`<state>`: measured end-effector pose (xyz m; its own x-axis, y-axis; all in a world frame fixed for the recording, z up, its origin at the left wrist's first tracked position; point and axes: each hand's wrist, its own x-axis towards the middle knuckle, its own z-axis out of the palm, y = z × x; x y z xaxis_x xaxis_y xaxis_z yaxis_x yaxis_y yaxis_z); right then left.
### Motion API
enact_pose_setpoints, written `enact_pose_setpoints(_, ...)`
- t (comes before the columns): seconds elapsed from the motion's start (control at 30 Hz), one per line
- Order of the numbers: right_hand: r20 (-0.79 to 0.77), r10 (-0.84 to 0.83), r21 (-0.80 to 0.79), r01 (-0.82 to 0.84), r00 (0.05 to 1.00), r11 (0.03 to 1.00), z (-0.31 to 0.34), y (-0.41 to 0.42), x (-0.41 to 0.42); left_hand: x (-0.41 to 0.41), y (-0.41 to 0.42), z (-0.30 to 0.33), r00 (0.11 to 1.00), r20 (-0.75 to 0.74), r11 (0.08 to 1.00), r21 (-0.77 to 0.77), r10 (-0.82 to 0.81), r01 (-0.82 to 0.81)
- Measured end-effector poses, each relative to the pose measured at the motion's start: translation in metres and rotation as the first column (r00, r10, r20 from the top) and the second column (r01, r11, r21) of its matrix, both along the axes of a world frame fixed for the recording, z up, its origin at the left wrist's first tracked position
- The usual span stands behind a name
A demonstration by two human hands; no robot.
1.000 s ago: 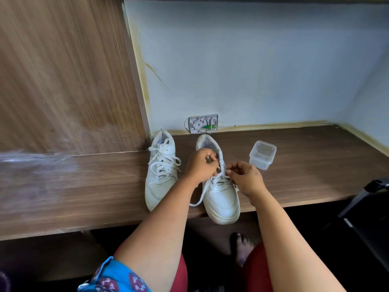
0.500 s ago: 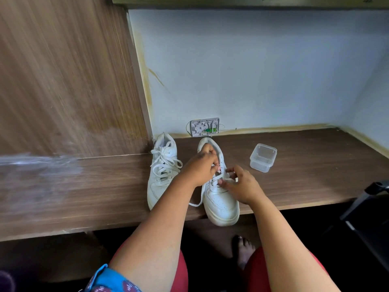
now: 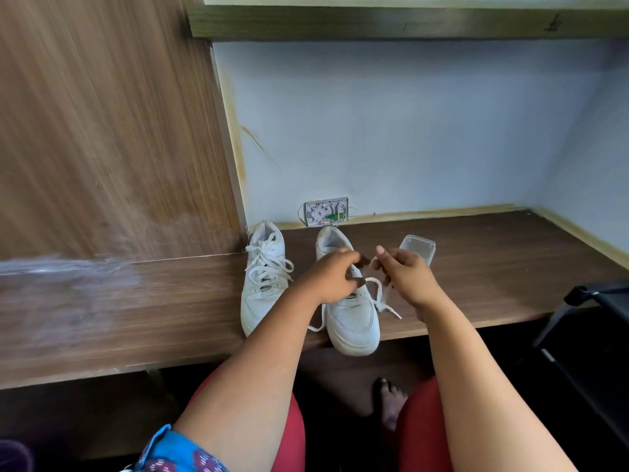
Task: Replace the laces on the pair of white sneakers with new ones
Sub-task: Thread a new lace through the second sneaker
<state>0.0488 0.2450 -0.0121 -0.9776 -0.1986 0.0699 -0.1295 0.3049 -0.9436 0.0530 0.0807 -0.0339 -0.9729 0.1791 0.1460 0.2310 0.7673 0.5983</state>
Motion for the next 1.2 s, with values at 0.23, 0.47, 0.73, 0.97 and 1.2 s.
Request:
enact_pose_setpoints(0.23,-0.012,0.11,-0.475,-0.102,0.994,0.874,0.02,0.006,0.024,0.018,0.025,0.017,0.987,-0.158,0.912,0.409,0.025,0.043)
enact_pose_setpoints(0.47,0.043,0.004,-0.547,0.02,0.999,0.837,0.02,0.018,0.031,0.037,0.025,0.047,0.944,-0.253,0.859,0.508,0.214,-0.059)
enact_pose_setpoints(0.73,-0.028,-0.004,-0.314,-0.005,1.0,0.949,0.017,0.017,0.04,0.045,0.026,0.033,0.903,-0.32,0.916,0.367,0.287,-0.161)
enact_pose_setpoints(0.97,-0.05,-0.061,-0.231,0.047,0.997,0.972,0.012,0.026,0.035,0.051,-0.018,0.014,0.754,0.102,0.707,0.284,0.649,-0.647)
enact_pose_setpoints(1.2,-0.163,0.025,0.072,-0.013,0.986,0.997,0.008,0.009,0.044,0.063,0.038,0.029,0.991,-0.091,0.988,0.13,0.095,-0.083)
